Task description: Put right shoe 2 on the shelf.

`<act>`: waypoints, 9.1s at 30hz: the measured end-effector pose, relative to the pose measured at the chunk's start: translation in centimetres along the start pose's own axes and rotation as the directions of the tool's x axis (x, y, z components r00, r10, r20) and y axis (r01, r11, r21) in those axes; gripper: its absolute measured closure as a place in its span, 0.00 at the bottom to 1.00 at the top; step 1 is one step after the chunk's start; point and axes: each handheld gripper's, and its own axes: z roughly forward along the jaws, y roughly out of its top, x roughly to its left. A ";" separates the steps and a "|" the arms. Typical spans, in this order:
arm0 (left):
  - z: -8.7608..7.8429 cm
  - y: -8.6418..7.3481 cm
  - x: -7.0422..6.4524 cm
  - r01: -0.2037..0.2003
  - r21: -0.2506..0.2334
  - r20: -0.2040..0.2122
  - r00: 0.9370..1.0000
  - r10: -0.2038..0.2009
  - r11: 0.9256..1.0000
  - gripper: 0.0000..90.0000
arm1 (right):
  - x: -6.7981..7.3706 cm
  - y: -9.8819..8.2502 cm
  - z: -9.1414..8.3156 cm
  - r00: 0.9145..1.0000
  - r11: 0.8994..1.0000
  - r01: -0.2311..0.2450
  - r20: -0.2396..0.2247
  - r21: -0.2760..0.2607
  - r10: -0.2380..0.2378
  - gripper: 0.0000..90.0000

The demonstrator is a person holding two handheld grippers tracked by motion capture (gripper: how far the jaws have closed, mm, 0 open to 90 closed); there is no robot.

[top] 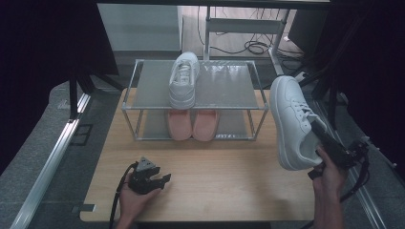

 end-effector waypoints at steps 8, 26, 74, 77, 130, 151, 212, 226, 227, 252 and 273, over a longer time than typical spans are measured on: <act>0.0 0.0 0.0 -0.001 -0.002 0.002 1.000 0.001 1.000 0.49 | 1.5 0.7 1.7 1.000 1.000 0.008 -0.026 -0.004 -0.008 0.89; 0.1 0.0 0.0 0.004 -0.004 0.005 1.000 -0.004 1.000 0.49 | 4.2 1.9 7.0 0.998 1.000 -0.020 -0.060 0.016 0.021 0.89; -0.2 -0.1 0.5 0.009 -0.007 0.002 1.000 -0.009 1.000 0.49 | 9.4 0.0 21.2 0.999 0.992 -0.041 0.030 0.123 0.038 0.88; -0.1 -0.1 0.5 0.007 -0.006 0.003 1.000 -0.007 1.000 0.49 | 9.4 -0.1 21.6 0.999 0.992 -0.027 0.038 0.125 0.023 0.88; -0.6 -0.2 1.0 0.012 -0.016 -0.003 1.000 -0.012 1.000 0.49 | 11.7 -2.6 30.0 0.979 0.952 0.047 0.176 0.302 -0.104 0.83; -0.6 -0.3 1.0 0.012 -0.013 -0.002 1.000 -0.012 1.000 0.49 | 11.3 -2.1 30.6 0.988 0.936 0.087 0.089 0.341 -0.124 0.70; -0.4 -0.4 0.6 0.006 -0.003 -0.003 1.000 -0.006 1.000 0.49 | 8.8 -6.0 20.3 0.989 0.924 0.146 -0.083 0.353 -0.124 0.98; -0.4 -0.3 0.6 0.005 -0.004 -0.003 1.000 -0.005 1.000 0.49 | 9.8 -6.9 20.6 0.987 0.927 0.155 -0.092 0.342 -0.131 0.99; -0.4 -0.3 0.6 0.005 -0.005 -0.003 1.000 -0.005 1.000 0.49 | 10.0 -7.0 20.7 0.987 0.926 0.156 -0.096 0.344 -0.131 0.99; -0.5 -0.4 0.6 0.004 -0.007 -0.003 1.000 -0.004 1.000 0.49 | 11.3 -8.2 21.4 0.985 0.922 0.146 -0.135 0.358 -0.104 0.99; -0.3 -0.2 0.7 0.012 -0.007 -0.003 1.000 -0.012 1.000 0.49 | 11.1 -8.0 21.0 0.981 0.923 0.161 -0.159 0.350 -0.110 0.92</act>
